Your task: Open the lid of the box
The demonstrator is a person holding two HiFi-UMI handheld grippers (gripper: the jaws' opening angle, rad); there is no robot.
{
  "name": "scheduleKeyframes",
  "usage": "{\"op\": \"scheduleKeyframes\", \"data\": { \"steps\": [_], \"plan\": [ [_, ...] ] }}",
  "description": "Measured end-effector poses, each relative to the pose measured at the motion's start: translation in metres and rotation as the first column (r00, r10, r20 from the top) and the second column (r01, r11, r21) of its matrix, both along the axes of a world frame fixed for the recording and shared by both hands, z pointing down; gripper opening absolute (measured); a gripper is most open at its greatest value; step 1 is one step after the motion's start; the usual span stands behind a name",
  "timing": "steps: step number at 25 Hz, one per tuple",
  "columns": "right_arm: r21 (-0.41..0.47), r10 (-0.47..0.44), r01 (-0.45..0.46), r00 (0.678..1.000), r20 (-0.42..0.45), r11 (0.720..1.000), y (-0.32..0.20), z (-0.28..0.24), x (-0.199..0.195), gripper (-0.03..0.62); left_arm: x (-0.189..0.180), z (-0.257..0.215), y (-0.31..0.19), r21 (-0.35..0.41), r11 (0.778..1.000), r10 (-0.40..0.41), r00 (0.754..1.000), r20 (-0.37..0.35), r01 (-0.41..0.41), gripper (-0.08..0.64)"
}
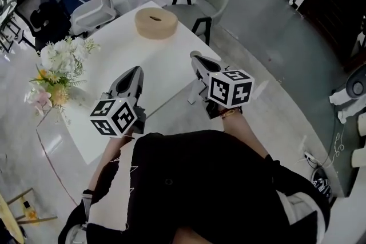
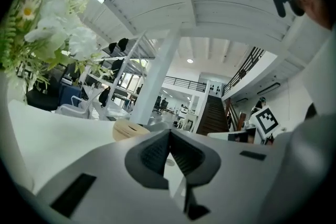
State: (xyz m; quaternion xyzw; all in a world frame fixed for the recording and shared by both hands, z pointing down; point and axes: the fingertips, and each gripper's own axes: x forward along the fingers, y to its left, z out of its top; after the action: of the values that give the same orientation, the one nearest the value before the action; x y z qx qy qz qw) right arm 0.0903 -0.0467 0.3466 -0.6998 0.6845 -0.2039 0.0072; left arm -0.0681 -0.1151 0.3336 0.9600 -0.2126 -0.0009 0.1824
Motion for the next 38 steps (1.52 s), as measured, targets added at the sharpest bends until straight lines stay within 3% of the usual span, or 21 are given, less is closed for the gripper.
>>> {"op": "scheduleKeyframes", "data": {
  "steps": [15, 23, 29, 38],
  "plan": [
    [-0.090, -0.043, 0.059, 0.984, 0.175, 0.994, -0.036, 0.055, -0.002, 0.005, -0.017, 0.046, -0.020, -0.105, 0.990, -0.088, 0.993, 0.074, 0.095, 0.011],
    [-0.084, -0.131, 0.148, 0.975, 0.180, 0.985, -0.074, 0.055, 0.010, 0.005, -0.012, 0.040, -0.043, -0.086, 0.979, -0.179, 0.980, 0.082, 0.186, 0.011],
    [-0.140, -0.225, 0.248, 0.961, 0.161, 0.959, -0.111, 0.063, 0.029, 0.005, -0.013, 0.041, -0.059, -0.111, 0.943, -0.306, 0.948, 0.085, 0.314, 0.011],
    [-0.184, -0.367, 0.382, 0.924, 0.109, 0.906, -0.179, 0.070, 0.051, 0.005, -0.032, 0.048, -0.079, -0.129, 0.850, -0.497, 0.859, 0.123, 0.511, 0.011]
  ]
}}
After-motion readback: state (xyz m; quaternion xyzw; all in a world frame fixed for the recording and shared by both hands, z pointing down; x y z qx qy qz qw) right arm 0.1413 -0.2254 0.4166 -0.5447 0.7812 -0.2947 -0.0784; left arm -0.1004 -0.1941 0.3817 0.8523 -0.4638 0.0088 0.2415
